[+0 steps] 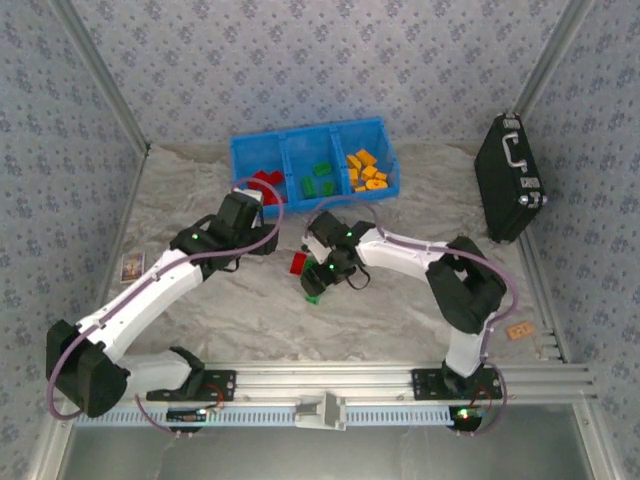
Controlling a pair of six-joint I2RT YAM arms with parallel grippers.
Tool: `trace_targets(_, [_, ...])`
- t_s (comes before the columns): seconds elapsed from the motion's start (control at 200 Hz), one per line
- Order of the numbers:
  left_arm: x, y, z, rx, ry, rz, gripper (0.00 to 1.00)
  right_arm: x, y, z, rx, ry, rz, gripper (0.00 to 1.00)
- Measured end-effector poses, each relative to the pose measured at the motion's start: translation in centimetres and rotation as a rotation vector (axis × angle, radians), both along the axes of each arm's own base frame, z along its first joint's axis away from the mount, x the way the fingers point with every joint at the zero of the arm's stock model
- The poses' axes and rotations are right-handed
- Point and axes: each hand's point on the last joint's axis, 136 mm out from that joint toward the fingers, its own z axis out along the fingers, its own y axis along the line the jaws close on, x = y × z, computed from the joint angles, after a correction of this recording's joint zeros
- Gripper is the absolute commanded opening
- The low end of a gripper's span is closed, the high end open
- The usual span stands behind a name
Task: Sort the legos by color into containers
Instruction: Pick up the lego from the center of the table.
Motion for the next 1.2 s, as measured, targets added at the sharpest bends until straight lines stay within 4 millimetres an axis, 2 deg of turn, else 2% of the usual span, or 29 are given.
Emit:
trace_targets(0.05, [-0.2, 0.2, 0.3, -0.003, -0.005, 0.000, 0.80, -0.1, 0.0, -0.6, -0.005, 0.019, -0.005, 0.75])
trace_targets(0.195, [-0.8, 0.6, 1.1, -0.014, -0.021, 0.001, 0.80, 0.1, 0.2, -0.6, 0.006, 0.015, -0.006, 0.76])
trace_targets(0.335, [-1.0, 0.7, 0.8, -0.011, -0.016, 0.001, 0.80, 0.1, 0.4, -0.6, 0.010, 0.015, -0.008, 0.76])
trace_targets(0.57, [-1.0, 0.7, 0.6, -0.008, -0.011, 0.001, 0.80, 0.1, 1.0, -0.6, 0.034, 0.024, -0.001, 0.67])
trace_targets(0.85, [-1.0, 0.7, 0.6, -0.010, -0.011, 0.002, 0.80, 0.6, 1.4, -0.3, 0.059, 0.010, -0.006, 0.48])
trace_targets(1.075, [-1.0, 0.7, 0.6, -0.010, -0.010, 0.003, 0.80, 1.3, 1.0, -0.1, 0.067, 0.002, -0.027, 0.39])
trace_targets(1.199, [-1.0, 0.7, 0.6, -0.011, -0.011, 0.003, 0.80, 1.8, -0.7, -0.7, 0.031, -0.005, -0.062, 0.38])
